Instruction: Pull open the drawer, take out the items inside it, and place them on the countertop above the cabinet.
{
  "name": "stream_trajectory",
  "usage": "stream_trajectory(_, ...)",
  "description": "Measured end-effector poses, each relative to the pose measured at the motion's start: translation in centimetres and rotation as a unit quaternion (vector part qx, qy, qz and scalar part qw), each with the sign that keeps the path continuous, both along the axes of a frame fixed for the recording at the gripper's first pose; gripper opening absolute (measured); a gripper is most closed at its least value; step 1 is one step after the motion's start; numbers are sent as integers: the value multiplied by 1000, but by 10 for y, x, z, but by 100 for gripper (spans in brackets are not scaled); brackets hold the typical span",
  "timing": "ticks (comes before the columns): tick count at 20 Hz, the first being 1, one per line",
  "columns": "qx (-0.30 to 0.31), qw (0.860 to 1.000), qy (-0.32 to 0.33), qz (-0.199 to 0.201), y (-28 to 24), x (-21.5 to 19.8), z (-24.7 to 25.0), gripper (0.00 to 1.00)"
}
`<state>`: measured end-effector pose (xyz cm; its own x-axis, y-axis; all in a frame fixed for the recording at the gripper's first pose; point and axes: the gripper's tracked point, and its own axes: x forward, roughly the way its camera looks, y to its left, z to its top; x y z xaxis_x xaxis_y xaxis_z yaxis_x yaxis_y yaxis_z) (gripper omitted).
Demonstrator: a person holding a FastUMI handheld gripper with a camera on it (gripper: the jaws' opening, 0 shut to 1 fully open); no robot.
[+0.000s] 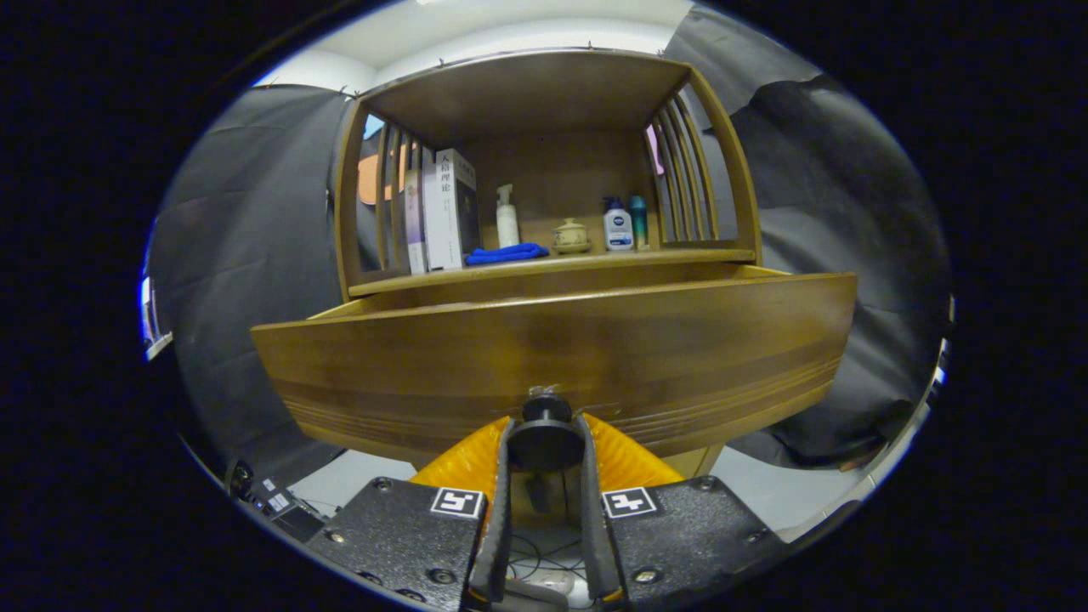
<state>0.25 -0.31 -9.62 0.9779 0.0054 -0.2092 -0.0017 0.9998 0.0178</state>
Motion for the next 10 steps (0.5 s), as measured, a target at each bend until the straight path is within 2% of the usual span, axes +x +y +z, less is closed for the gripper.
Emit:
stream_trajectory(7, -1, 1000, -7, 1, -4, -12, 2, 42)
stream_trajectory(10, -16, 999, -48, -7, -12, -22, 28, 63)
